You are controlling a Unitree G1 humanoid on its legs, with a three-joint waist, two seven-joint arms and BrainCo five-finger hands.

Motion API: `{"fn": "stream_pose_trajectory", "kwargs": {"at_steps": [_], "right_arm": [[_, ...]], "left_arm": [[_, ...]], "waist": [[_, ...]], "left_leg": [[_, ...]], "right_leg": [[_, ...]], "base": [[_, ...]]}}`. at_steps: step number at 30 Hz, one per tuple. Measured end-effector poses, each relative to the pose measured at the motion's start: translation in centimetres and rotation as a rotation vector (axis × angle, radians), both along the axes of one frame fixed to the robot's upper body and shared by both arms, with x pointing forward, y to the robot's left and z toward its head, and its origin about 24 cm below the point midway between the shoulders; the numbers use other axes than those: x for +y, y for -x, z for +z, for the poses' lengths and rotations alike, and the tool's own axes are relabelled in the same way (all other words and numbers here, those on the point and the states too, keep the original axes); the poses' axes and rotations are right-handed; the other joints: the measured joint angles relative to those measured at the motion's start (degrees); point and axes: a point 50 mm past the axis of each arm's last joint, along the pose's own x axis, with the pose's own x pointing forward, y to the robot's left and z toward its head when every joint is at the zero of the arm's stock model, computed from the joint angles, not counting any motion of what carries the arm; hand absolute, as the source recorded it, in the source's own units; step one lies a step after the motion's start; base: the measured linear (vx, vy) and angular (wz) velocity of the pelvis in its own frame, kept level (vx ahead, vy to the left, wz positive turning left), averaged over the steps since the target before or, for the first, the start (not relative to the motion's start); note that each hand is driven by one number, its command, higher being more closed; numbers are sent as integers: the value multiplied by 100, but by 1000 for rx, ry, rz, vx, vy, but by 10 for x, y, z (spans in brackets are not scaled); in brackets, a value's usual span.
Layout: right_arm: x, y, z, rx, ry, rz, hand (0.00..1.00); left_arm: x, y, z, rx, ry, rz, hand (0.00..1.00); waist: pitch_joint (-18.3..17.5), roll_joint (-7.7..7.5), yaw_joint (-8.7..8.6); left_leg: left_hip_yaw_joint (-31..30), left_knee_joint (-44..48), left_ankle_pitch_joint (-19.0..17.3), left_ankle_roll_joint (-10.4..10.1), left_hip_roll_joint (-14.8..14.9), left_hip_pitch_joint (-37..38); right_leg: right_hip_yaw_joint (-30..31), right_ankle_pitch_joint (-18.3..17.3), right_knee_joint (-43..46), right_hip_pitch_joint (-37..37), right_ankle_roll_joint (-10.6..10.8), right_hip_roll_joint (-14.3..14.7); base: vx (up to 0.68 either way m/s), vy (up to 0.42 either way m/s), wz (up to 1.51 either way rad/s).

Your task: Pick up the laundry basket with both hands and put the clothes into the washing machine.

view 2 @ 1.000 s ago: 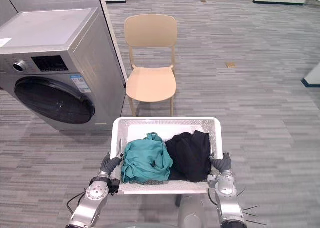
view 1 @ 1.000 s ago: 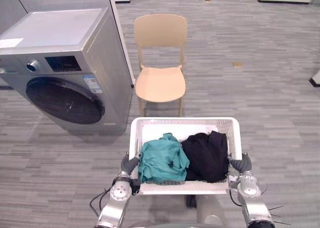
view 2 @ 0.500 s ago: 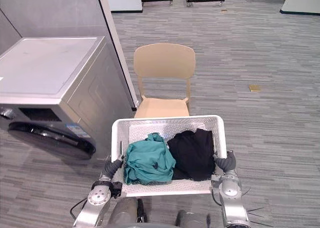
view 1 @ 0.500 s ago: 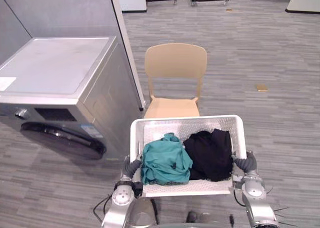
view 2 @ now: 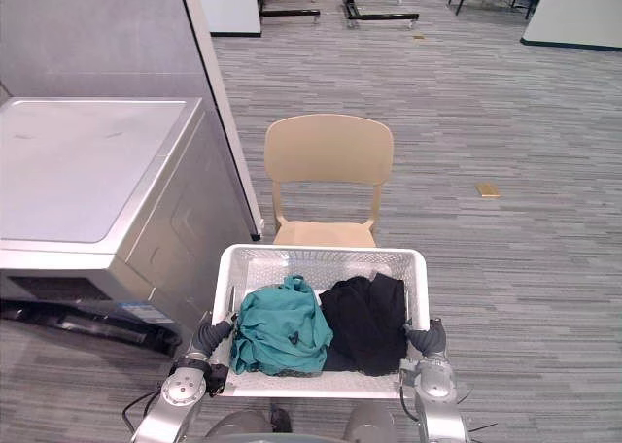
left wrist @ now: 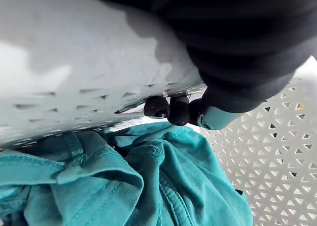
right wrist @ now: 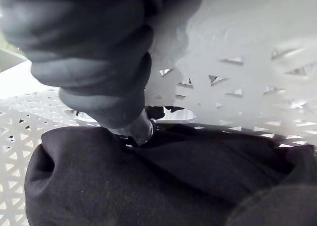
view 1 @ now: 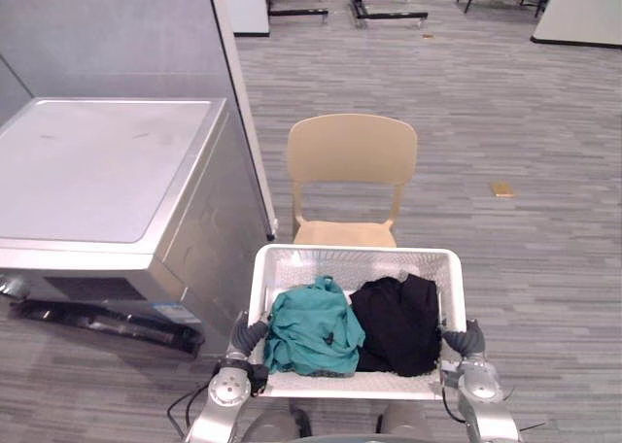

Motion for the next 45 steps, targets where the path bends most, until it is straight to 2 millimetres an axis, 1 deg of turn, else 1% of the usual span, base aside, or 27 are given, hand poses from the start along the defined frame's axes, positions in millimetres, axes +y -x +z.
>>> {"fn": "stream_pose_trajectory", "kwargs": {"at_steps": [1, 2, 3, 6, 7, 8, 10, 12, 13, 15, 16, 17, 18, 19, 20, 21, 23, 24, 26, 27, 30, 34, 37, 40, 42, 44, 45], "right_arm": [[-2, 1, 0, 5, 7, 1, 100], [-5, 0, 1, 4, 17, 6, 100], [-4, -4, 3, -8, 20, 14, 100], [-4, -8, 5, -18, 22, 17, 100], [-3, -9, 6, -25, 24, 15, 100], [-3, -12, 7, -32, 26, 14, 100], [-4, -25, 15, -72, 42, 10, 100], [-3, -57, 34, -163, 49, 3, 100], [-4, -65, 40, -189, 57, 4, 100], [-4, -92, 62, -279, 55, -8, 100], [-3, -98, 68, -302, 52, -9, 100], [0, -109, 80, -348, 48, -11, 100], [3, -119, 91, -390, 48, -13, 100], [4, -124, 96, -408, 47, -14, 100], [6, -133, 108, -451, 41, -21, 0], [8, -142, 122, -499, 30, -34, 0], [12, -151, 137, -553, 15, -43, 0], [17, -157, 148, -597, -6, -44, 0], [22, -159, 156, -638, -36, -51, 0], [25, -159, 163, -677, -49, -57, 0], [25, -158, 171, -719, -52, -59, 0], [25, -153, 171, -739, -65, -93, 0], [24, -148, 171, -751, -68, -102, 0], [22, -139, 165, -757, -80, -115, 0], [18, -131, 160, -756, -85, -129, 0], [14, -124, 162, -784, -80, -141, 0], [10, -119, 163, -799, -73, -153, 0]], "left_arm": [[-2, 2, -1, 9, 6, 2, 100], [-3, 3, -2, 14, 10, 0, 100], [-4, 1, -1, 6, 11, 2, 100], [-3, -5, 2, -11, 2, 0, 100], [-2, -9, 2, -17, -5, 0, 100], [-3, -13, 4, -26, -9, -1, 100], [-3, -31, 12, -73, -27, -6, 100], [-3, -66, 36, -181, -61, -14, 100], [-3, -75, 43, -211, -67, -13, 100], [-4, -104, 68, -306, -83, 0, 100], [-4, -110, 73, -325, -87, 9, 100], [-2, -121, 84, -362, -102, 25, 100], [0, -133, 95, -393, -108, 39, 100], [1, -139, 101, -409, -108, 49, 100], [1, -151, 115, -448, -115, 62, 0], [1, -162, 132, -498, -119, 77, 0], [3, -173, 155, -569, -114, 117, 0], [3, -180, 174, -628, -106, 152, 0], [3, -186, 189, -675, -92, 183, 0], [5, -188, 196, -697, -85, 215, 0], [7, -187, 197, -706, -66, 255, 0], [1, -186, 196, -703, -46, 261, 0], [-1, -184, 198, -721, -33, 267, 0], [-1, -177, 196, -741, -17, 275, 0], [1, -167, 191, -755, 11, 306, 0], [6, -159, 187, -765, 51, 349, 0], [11, -154, 181, -761, 60, 375, 0]], "waist": [[-38, 55, 20], [-66, 99, 87], [-124, 192, 98], [-116, 176, 95], [-84, 141, 85], [-42, 119, 78], [127, 43, 84], [561, -28, 79], [692, -32, 76], [1037, -17, 95], [1111, -10, 100], [1196, -13, 111], [1219, -10, 117], [1221, -14, 120], [1237, -9, 116], [1354, -9, 126], [1487, -6, 126], [1500, -9, 119], [1529, -10, 118], [1603, -4, 116], [1603, -3, 117], [1604, -2, 118], [1604, -2, 143], [1605, 1, 209], [1608, 7, 263], [1609, 10, 253], [1605, 16, 253]], "left_leg": [[-10, 4, -7, -11, 48, -7], [-5, -14, -24, -40, 134, -30], [-15, -86, -13, -62, 222, -108], [-50, -276, 58, -171, 294, -165], [-73, -272, 94, -222, 295, -234], [-83, -242, 94, -222, 294, -304], [-105, -9, 95, -221, 295, -689], [-123, 417, 96, -221, 304, -1397], [-127, 523, 96, -221, 303, -1568], [-125, 829, 96, -222, 320, -2168], [-131, 893, 96, -221, 331, -2289], [-124, 1004, 95, -222, 362, -2531], [-108, 1108, 91, -224, 406, -2798], [-103, 1148, 91, -223, 423, -2922], [-96, 1238, 89, -221, 458, -3164], [-55, 1363, 87, -220, 526, -3319], [-36, 1466, 45, -157, 611, -3474], [-21, 1544, 37, -143, 683, -3705], [-23, 1600, 38, -143, 732, -3856], [-15, 1629, 39, -143, 769, -3867], [3, 1634, 39, -144, 822, -3869], [2, 1574, 40, -145, 824, -3867], [13, 1569, 40, -145, 818, -3857], [38, 1559, 41, -147, 814, -3767], [33, 1485, 41, -147, 805, -3622], [16, 1473, 39, -149, 793, -3534], [0, 1471, 39, -149, 795, -3475]], "right_leg": [[-23, 7, -107, 54, -11, 56], [-37, 36, -258, 85, -52, 151], [-109, 96, -436, 91, -116, 251], [-183, 206, -667, 71, -195, 346], [-227, 238, -712, 56, -210, 343], [-243, 239, -705, 16, -211, 338], [-257, 292, -604, -318, -234, 317], [-274, 379, -414, -891, -255, 267], [-274, 396, -387, -1015, -236, 252], [-265, 460, -266, -1518, -227, 228], [-268, 494, -242, -1623, -240, 227], [-266, 537, -195, -1840, -252, 238], [-273, 571, -184, -2060, -246, 256], [-276, 583, -170, -2168, -242, 265], [-289, 608, -95, -2399, -267, 270], [-299, 638, -45, -2529, -304, 297], [-306, 660, -11, -2658, -326, 352], [-348, 679, 12, -2854, -351, 389], [-381, 695, 54, -2997, -376, 416], [-384, 693, 105, -3025, -380, 438], [-423, 687, 116, -3033, -389, 463], [-437, 684, 112, -3035, -393, 464], [-435, 684, 112, -3029, -393, 457], [-429, 681, 111, -2969, -396, 455], [-443, 647, 104, -2834, -415, 452], [-487, 585, 118, -2725, -461, 430], [-531, 562, 134, -2658, -470, 420]], "base": [[240, -139, 24], [214, -108, -2], [198, -109, -2], [133, -74, 5], [70, -30, 7], [29, -8, 11], [-38, 8, 9], [-157, 14, 11], [-180, 19, 11], [-184, 25, 7], [-210, 29, 2], [-183, 17, 0], [-159, 1, -1], [-138, -17, 2], [-127, -27, -1], [-117, -31, -2], [-124, -46, -8], [-128, -68, -6], [-58, -76, -4], [-11, -63, -7], [16, -70, -4], [13, -21, 1], [12, -5, 0], [42, -23, -2], [30, -29, 4], [27, -26, 10], [32, -24, 13]]}}
